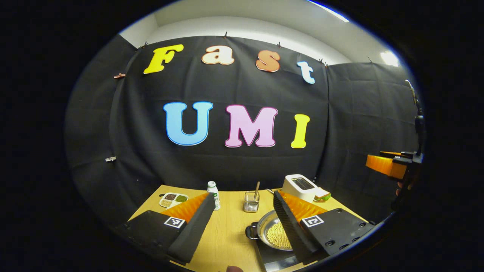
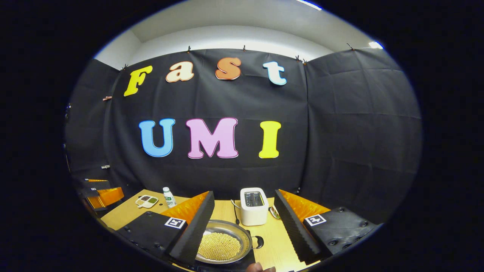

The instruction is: First push the handle of the pot to place it horizontally, then grasp the pot with both hands and set it on the induction cooktop.

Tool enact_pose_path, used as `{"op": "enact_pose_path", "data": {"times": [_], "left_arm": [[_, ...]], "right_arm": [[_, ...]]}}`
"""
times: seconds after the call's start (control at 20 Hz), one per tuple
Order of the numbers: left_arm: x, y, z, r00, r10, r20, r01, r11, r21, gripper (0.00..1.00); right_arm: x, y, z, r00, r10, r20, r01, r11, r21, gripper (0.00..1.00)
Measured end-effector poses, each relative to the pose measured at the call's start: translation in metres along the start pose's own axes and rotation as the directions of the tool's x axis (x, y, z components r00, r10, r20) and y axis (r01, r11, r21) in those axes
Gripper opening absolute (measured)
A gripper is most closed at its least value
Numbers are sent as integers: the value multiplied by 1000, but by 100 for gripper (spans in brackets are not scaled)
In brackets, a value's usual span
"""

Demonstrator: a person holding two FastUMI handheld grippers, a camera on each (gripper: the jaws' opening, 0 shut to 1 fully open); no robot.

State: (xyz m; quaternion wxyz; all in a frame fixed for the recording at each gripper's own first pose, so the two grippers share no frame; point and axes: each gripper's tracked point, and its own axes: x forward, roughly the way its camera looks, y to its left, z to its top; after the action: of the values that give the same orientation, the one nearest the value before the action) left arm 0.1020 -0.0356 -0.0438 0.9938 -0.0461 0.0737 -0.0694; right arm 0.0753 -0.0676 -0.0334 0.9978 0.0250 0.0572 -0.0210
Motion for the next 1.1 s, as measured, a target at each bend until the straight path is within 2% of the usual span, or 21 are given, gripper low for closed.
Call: {"op": "enact_pose_path", "data": {"times": [0.1, 0.25, 0.5, 0.6, 0.7, 0.8, 0.85, 1.1], "left_arm": [[-13, 3, 17, 999, 1, 44, 0, 1000, -25, 99], [-32, 8, 43, 992, -2, 125, 4, 1000, -18, 96], [-59, 9, 59, 981, 20, 193, -24, 1000, 15, 96], [-65, 11, 59, 979, 33, 201, -38, 999, 21, 96], [-68, 14, 61, 979, 40, 200, -47, 998, 31, 98], [-70, 15, 59, 980, 44, 192, -53, 998, 42, 96], [-71, 14, 59, 982, 42, 186, -51, 998, 42, 98], [-68, 14, 55, 987, 28, 159, -34, 999, 37, 96]], "right_arm": [[-11, 5, 14, 999, -3, 42, 3, 1000, -13, 98], [-29, 9, 39, 993, -12, 119, 16, 999, -35, 98], [-52, 31, 57, 987, 4, 161, -2, 1000, -10, 97], [-54, 35, 54, 988, 7, 156, -4, 1000, -20, 100], [-58, 37, 50, 990, 9, 138, -7, 1000, -15, 97], [-60, 37, 51, 990, 8, 139, -7, 1000, -8, 97], [-60, 36, 51, 990, 6, 142, -5, 1000, -8, 97], [-62, 34, 50, 990, -4, 142, 6, 1000, -14, 97]]}}
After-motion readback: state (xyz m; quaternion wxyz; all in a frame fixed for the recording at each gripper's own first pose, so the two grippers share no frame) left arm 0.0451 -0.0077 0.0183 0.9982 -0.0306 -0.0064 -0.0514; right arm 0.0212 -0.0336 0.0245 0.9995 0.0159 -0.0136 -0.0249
